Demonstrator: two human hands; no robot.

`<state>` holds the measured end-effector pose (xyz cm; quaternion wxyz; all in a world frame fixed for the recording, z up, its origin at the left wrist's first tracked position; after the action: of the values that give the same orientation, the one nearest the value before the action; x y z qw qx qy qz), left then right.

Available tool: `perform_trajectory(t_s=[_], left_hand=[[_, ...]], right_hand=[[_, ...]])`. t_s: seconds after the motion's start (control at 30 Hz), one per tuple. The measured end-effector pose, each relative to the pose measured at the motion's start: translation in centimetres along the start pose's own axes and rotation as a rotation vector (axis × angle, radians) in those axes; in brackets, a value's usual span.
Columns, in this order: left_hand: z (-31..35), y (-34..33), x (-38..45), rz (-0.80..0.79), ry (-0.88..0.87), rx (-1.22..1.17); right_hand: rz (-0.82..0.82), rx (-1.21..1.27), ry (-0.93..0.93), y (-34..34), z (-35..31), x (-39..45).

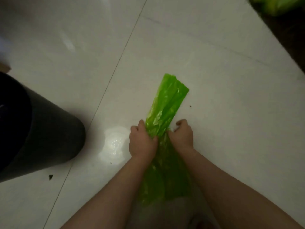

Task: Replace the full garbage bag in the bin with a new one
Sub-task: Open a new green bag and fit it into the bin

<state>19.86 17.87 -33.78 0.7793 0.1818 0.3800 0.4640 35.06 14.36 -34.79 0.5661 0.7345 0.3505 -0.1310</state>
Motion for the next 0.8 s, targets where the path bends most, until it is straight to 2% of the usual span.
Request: perform_trajectory(t_s=[0.1,0.17,0.27,0.47,0.57,0.63,0.73,0.8], left_hand=[[0.2,0.5,0.6,-0.056,0.052,-0.142],[1.0,2.2,0.8,-0.071,0.012,-0.169],[3.5,6.4,1.2,-0.014,-0.108,-0.244],[10.8,17.7,0.2,0.148,-0.284,-0.399],[12.2,23.4,-0.9,0.294,-0.327,-0.345],[12.7,27.0,-2.4,0.438,-0.375,-0.208],[13.9,31.0,-5.3,0.731,-0.500,0.150],[14.6,32.2,-6.8,0.834,-0.589,0.142]], right_hand=[[-0.186,-0.018,-0.026,-0.5,-1.8,0.2],[-0.277,-0.020,0.050,0.1,-3.8,-0.3],[-0.310,-0.036,0.203,3.3,-7.6,-2.3],[-0.553,0.412,0.343,11.9,-15.7,-9.1],[-0.636,0.533,0.360,15.0,-19.3,-12.1],[-0.623,0.576,0.378,16.0,-21.2,-13.6],[-0.591,0.638,0.434,15.6,-23.8,-15.9],[-0.551,0.622,0.504,14.8,-25.3,-17.7]])
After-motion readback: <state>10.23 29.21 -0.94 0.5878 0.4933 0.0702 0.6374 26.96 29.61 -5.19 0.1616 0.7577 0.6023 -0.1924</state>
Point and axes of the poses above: each hand's wrist, its own x-axis towards the middle knuckle, its own y-axis out of the back of the hand, z = x × y, the point moved 6 cm from there along x, towards the middle knuckle, and after that the axes turned 15 degrees about -y, right-handed, at the moved point
